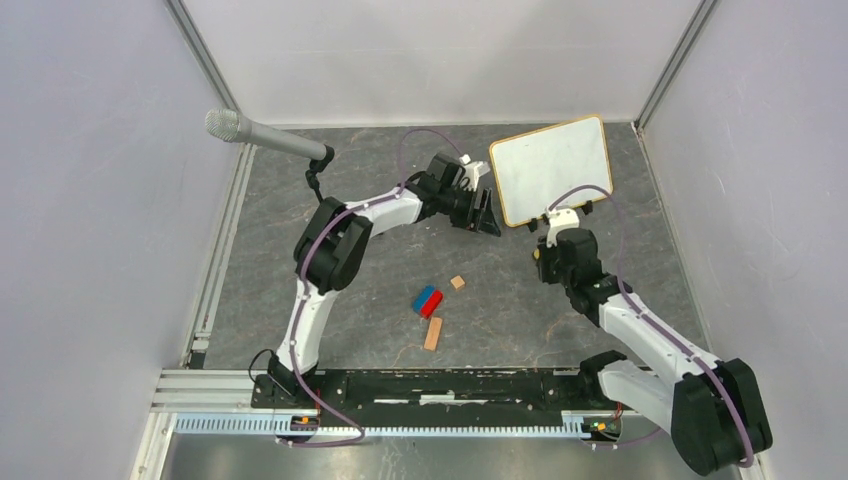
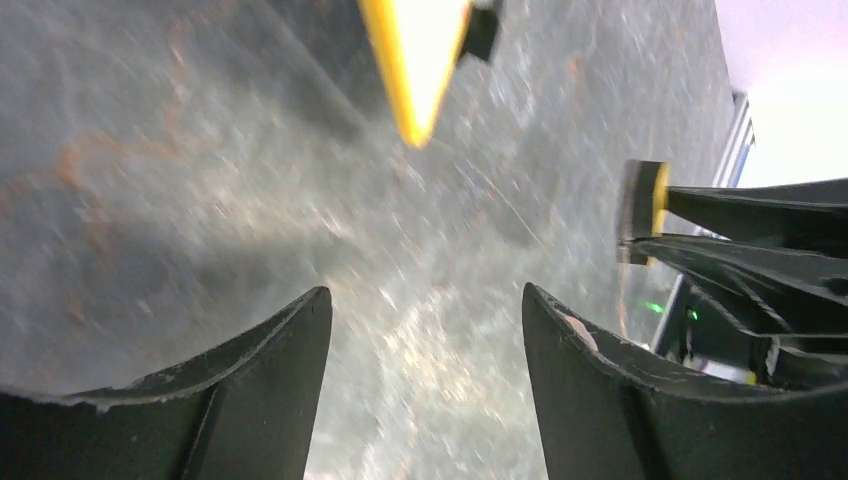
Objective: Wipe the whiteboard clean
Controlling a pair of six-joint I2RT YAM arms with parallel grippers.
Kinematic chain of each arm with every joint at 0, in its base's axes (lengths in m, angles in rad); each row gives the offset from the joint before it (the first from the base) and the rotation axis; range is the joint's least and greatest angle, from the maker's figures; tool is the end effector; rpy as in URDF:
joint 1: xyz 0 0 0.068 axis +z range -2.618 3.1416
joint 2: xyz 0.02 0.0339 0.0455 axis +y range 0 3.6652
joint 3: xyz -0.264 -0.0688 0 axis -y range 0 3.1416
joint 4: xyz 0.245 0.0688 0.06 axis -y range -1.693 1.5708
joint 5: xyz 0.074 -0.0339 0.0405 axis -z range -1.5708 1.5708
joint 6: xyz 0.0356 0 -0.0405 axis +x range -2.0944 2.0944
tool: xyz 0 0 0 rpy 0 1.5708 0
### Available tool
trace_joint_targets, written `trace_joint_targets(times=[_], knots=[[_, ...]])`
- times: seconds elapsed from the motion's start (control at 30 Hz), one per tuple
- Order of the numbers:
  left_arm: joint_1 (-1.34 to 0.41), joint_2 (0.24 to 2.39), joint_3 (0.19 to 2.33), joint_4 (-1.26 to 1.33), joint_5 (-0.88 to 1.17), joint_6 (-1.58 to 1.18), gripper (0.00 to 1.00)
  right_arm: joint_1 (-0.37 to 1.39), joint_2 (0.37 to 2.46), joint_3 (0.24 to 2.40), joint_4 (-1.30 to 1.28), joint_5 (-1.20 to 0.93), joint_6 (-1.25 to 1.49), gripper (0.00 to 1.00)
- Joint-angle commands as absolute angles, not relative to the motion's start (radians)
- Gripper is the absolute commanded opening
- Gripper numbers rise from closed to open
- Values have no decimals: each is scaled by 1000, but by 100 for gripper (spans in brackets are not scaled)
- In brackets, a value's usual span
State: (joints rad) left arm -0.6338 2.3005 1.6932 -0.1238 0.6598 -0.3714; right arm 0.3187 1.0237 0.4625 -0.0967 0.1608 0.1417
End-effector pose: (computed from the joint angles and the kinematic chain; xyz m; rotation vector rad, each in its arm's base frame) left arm 0.3960 -0.3181 0.1516 0.6836 2.3516 -1.2470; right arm 0.1997 0.0599 0.1926 -0.1086 2.2171 0.0745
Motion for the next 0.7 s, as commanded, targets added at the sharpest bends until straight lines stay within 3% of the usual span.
trace_joint_targets(times=[0.0, 0.27, 0.67], knots=[[-670, 2104, 1532, -31, 615, -340, 75, 395, 977, 414, -196, 104, 160, 9], [-748, 1767, 1102, 204, 585, -482, 76, 540, 918, 365, -214, 64, 207, 10], [-756, 1255, 942, 12, 570, -490, 79, 718, 890, 329, -165, 97, 244, 10]])
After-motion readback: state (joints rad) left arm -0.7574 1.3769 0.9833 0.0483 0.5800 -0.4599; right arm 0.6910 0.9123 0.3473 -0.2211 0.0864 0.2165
